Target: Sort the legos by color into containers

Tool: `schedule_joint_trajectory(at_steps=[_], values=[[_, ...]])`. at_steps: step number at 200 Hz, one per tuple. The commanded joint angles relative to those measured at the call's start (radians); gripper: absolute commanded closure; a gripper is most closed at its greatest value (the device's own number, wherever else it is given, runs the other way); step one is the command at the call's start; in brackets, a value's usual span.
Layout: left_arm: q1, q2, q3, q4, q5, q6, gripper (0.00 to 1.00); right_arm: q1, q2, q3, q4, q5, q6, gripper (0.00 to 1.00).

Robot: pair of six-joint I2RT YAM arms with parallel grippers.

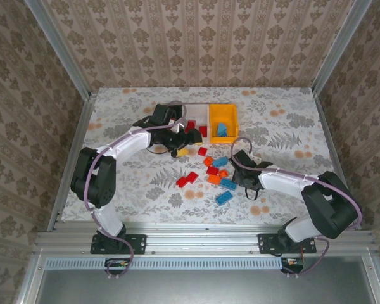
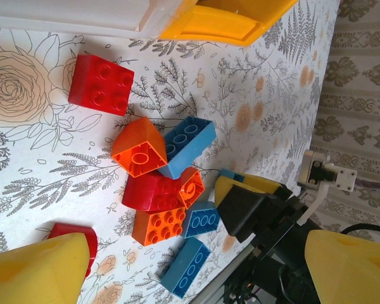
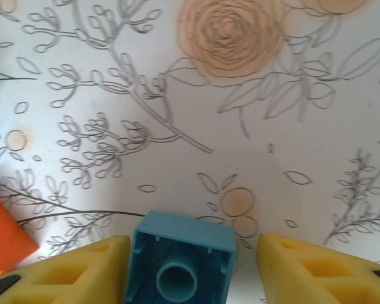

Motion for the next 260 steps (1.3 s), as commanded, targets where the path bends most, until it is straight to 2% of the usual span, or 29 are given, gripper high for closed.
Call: schedule_joint_trajectory(at_steps=[1, 51, 84, 109, 119, 143, 178, 207, 260], values=[[0.010, -0.015, 0.024, -0.009, 0.002, 0.025, 0.10, -0.013, -0.021, -0.018, -0.037, 0.003, 0.015, 0.47], [0.009, -0.021, 0.025, -0.014, -0.004, 0.033, 0.10, -0.016, -0.014, 0.003, -0.021, 0.009, -0.021, 0.68], [0.022, -0.028, 0.032, -0.026, -0.008, 0.041, 0.10, -0.013, -0.084, 0.057, -0.067, 0.050, -0.073, 0.71], [0.073, -0.042, 0.036, -0.026, -0.008, 0.041, 0.10, -0.015, -0.086, 0.183, -0.069, 0.102, -0.167, 0.71], [0.110, -0.049, 0.034, -0.022, -0.011, 0.040, 0.10, -0.017, -0.058, 0.255, -0.042, 0.102, -0.225, 0.71], [0.191, -0.051, 0.023, -0.016, -0.030, 0.039, 0.10, -0.033, 0.122, 0.438, 0.009, 0.095, -0.340, 0.71], [0.280, -0.029, 0.008, 0.004, -0.030, 0.024, 0.10, -0.070, 0.410, 0.765, -0.019, 0.064, -0.452, 0.70], [0.287, -0.018, 0.007, 0.007, -0.026, 0.024, 0.10, -0.104, 0.583, 0.966, -0.079, 0.048, -0.459, 0.70], [0.284, -0.015, 0.008, 0.014, -0.013, 0.017, 0.10, -0.136, 0.705, 1.111, -0.162, -0.023, -0.463, 0.61]])
